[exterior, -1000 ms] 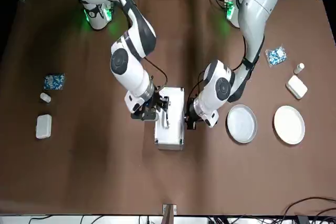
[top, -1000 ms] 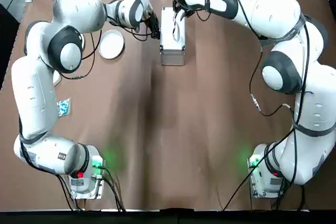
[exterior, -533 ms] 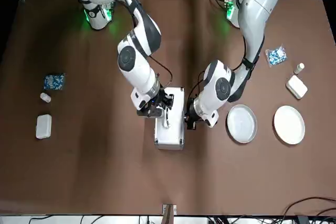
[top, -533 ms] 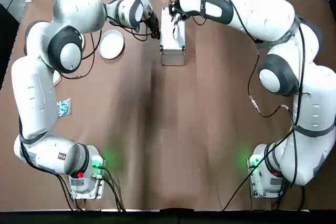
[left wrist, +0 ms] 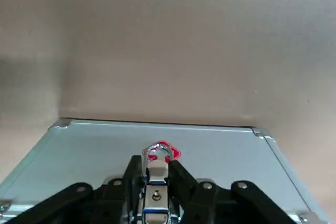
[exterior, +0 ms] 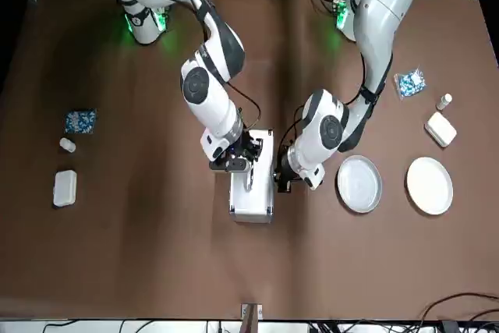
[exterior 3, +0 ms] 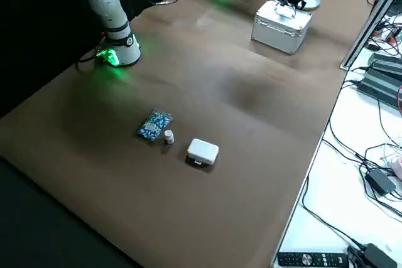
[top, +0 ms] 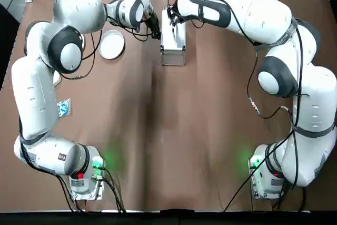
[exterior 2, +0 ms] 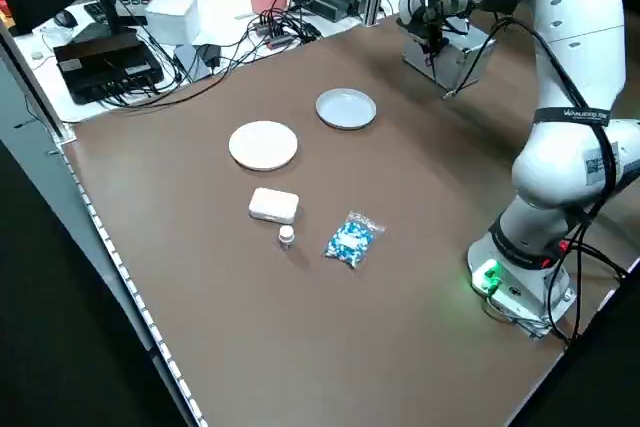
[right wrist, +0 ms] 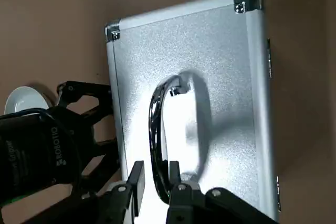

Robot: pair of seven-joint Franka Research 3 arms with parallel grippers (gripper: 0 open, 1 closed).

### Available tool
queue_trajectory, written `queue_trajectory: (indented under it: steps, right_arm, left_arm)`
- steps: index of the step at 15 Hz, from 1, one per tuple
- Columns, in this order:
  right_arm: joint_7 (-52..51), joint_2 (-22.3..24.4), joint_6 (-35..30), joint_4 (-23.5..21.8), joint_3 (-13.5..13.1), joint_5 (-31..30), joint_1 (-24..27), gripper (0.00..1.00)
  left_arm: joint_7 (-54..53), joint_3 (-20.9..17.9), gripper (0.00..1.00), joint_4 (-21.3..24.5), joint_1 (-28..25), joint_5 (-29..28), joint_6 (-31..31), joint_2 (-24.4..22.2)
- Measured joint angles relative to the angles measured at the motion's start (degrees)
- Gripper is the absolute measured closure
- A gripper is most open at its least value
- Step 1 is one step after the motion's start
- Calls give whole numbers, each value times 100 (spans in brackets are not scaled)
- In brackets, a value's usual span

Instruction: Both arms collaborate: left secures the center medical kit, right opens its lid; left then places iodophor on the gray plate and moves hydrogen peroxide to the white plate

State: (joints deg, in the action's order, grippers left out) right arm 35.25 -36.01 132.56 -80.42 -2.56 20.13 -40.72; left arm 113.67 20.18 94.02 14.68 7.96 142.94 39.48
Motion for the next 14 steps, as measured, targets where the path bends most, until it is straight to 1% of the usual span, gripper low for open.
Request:
queue_trajectory:
  steps: [14]
  right_arm:
    - [0, -46, 4, 3, -81, 0, 63, 74]
  left_arm:
    - [0, 0, 72, 0, 0, 0, 0, 0]
